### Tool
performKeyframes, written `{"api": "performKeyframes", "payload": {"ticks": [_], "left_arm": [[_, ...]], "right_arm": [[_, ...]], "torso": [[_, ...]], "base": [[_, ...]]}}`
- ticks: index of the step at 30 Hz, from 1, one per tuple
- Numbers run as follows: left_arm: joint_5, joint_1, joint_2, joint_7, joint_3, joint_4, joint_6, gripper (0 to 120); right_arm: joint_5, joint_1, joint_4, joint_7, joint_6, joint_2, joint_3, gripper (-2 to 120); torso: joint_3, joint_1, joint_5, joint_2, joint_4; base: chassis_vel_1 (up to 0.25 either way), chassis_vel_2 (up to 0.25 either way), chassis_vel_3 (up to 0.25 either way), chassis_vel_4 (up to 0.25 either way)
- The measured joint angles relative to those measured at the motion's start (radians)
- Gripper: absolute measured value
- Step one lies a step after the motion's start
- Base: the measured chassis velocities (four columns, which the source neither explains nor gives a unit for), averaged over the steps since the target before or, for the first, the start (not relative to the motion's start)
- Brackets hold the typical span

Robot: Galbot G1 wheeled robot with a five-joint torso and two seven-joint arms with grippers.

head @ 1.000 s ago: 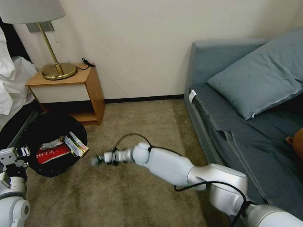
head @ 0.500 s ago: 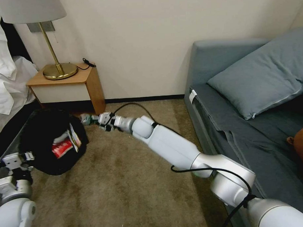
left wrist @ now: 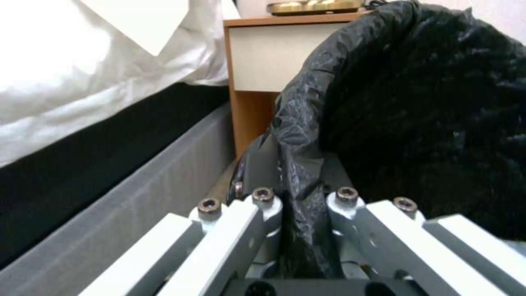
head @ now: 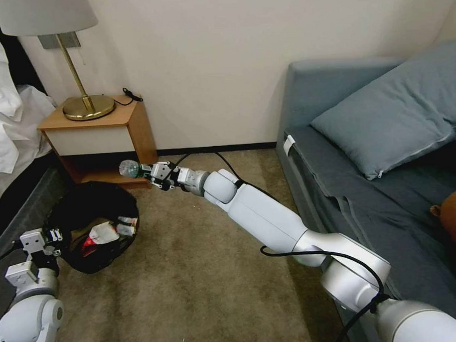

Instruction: Pick up the trash bin, then pick up the garbage on the floor and place it into the trash bin.

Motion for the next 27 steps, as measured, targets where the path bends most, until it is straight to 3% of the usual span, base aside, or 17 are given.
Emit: {"api": "performKeyframes", "payload": {"ticks": [7,11,15,17,19,27], "left_arm": [[-0.006,-0.025,-0.015,-0.012,0.030,0.016,-0.003,3],[-0.014,-0.009,-0.020,-0.016,0.032,-0.009,-0.004,3],[-0.030,0.021,-0.021,-0.014,0.023,-0.052,-0.006,3],[-0.034,0.029,-0.022,-0.014,0.021,-0.062,-0.006,3],[-0.044,0.034,-0.026,-0.019,0.019,-0.067,-0.007,3],[-0.040,0.033,-0.048,-0.015,0.034,-0.064,-0.009,3]], "right_arm": [[0.165,0.017,0.046,0.044,-0.031,0.055,-0.115,17],[0.215,0.033,-0.001,0.066,-0.020,0.058,-0.177,17],[0.241,0.022,-0.055,0.156,-0.018,0.058,-0.238,17],[0.247,0.008,-0.065,0.180,-0.020,0.059,-0.251,21],[0.246,-0.017,-0.085,0.212,-0.024,0.057,-0.266,33],[0.250,-0.021,-0.078,0.251,-0.019,0.058,-0.265,59]], "torso": [[0.000,0.000,0.0000,0.000,0.0008],[0.000,0.000,0.0000,0.000,0.0006],[0.000,0.000,0.0002,0.000,-0.0002],[0.000,0.000,0.0003,0.000,0.0002],[0.000,0.000,0.0002,0.000,0.0007],[0.000,0.000,0.0002,0.000,0.0002]], "base": [[0.000,0.000,0.000,0.000],[0.000,0.000,0.000,0.000],[0.000,0.000,0.000,0.000],[0.000,0.000,0.000,0.000],[0.000,0.000,0.000,0.000],[0.000,0.000,0.000,0.000]]}}
